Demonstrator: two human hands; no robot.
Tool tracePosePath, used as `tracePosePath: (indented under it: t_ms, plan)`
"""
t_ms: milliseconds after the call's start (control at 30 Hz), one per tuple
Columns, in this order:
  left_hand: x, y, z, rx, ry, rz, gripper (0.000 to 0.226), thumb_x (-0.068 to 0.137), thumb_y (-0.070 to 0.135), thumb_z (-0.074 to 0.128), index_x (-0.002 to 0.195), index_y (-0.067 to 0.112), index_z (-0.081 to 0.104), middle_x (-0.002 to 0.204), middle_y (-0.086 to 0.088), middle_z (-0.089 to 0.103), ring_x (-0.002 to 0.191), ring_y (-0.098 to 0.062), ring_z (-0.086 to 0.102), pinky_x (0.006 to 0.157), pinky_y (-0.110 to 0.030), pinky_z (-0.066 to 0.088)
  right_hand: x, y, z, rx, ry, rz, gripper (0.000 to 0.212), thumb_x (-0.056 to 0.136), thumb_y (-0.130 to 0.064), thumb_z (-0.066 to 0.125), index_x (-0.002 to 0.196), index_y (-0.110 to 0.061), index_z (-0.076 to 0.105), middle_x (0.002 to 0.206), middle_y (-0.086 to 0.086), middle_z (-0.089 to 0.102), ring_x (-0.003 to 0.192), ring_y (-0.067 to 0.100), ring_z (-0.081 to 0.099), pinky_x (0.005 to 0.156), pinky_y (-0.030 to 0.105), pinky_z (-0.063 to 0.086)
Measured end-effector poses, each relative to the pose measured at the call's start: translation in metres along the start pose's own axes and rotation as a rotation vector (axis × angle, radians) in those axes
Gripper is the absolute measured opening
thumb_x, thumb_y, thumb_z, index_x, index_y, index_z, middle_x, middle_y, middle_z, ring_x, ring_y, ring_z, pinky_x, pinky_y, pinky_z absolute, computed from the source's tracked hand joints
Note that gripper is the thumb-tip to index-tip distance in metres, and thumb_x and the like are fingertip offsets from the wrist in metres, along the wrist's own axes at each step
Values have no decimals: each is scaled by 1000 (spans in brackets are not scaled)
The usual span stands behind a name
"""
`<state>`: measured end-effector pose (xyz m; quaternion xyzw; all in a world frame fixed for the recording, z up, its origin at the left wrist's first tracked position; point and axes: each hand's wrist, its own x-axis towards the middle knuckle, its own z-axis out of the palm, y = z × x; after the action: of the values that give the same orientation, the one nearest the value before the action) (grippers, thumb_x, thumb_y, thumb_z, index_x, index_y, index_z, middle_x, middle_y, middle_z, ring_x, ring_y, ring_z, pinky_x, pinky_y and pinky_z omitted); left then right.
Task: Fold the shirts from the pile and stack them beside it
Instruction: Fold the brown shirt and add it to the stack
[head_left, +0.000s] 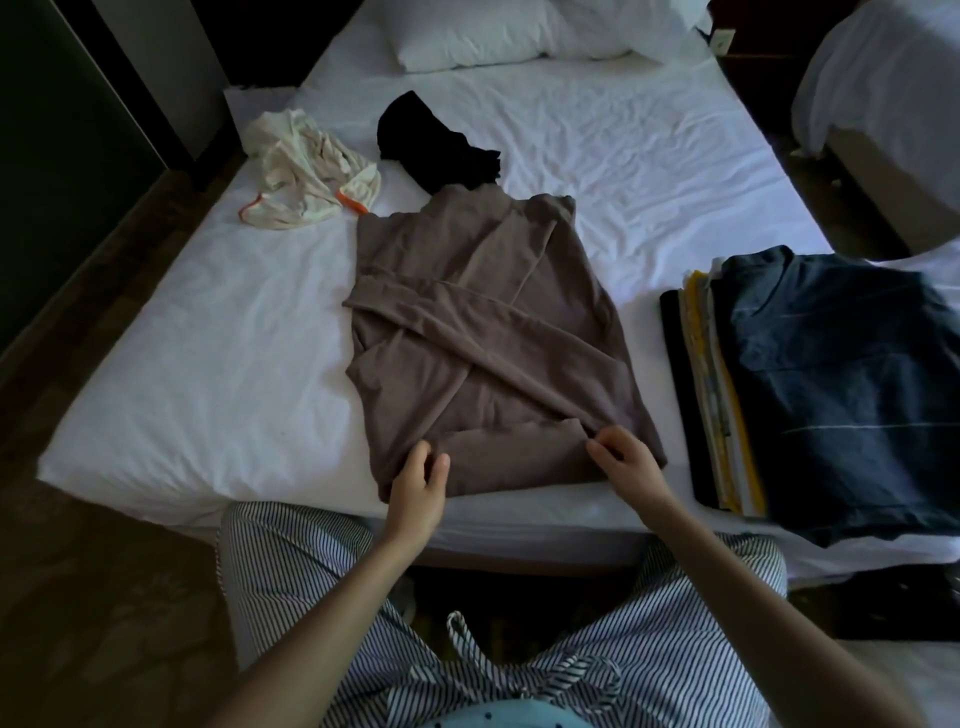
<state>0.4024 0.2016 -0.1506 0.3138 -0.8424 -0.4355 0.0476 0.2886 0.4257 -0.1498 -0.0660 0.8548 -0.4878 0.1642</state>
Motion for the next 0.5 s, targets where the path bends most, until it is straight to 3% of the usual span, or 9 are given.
tracePosePath:
  t_ms: [100,200,300,367,500]
  plan:
    - [-2,-3,0,-12,4,40,22,99,17,45,108,-2,52,104,-20,63,102,-32,58,68,-26,28,1,0,0,36,38,-30,30,94,-1,50,69,-15,40,61,0,37,56,7,36,50,17,27]
    - [-1,-5,2,-19,17,14,25,98,16,48,112,-3,54,106,-22,63,103,-31,58,68,-24,28,0,3,1,-3,-33,-48,23,92,-8,56,74,-17,45,63,-2,43,61,11,41,55,20,31]
    - [1,-7,4,-25,17,25,24,97,15,50,111,-4,55,103,-22,64,100,-31,59,68,-24,29,0,5,4,-193,-179,-93,17,88,-16,65,78,-20,52,66,-8,50,60,2,47,61,25,36]
    - [-1,-6,3,-17,33,51,23,97,15,51,108,-4,56,99,-21,65,96,-32,60,68,-25,30,2,6,6,-224,-140,-134,24,89,-14,62,70,-21,50,63,-9,48,57,3,48,61,27,33]
    - [-8,0,-4,-4,161,110,19,96,15,53,103,-2,57,84,-14,66,81,-26,61,61,-21,28,-1,-4,3,-124,-5,-156,20,92,-11,57,75,-16,48,61,-8,47,58,5,47,57,19,32]
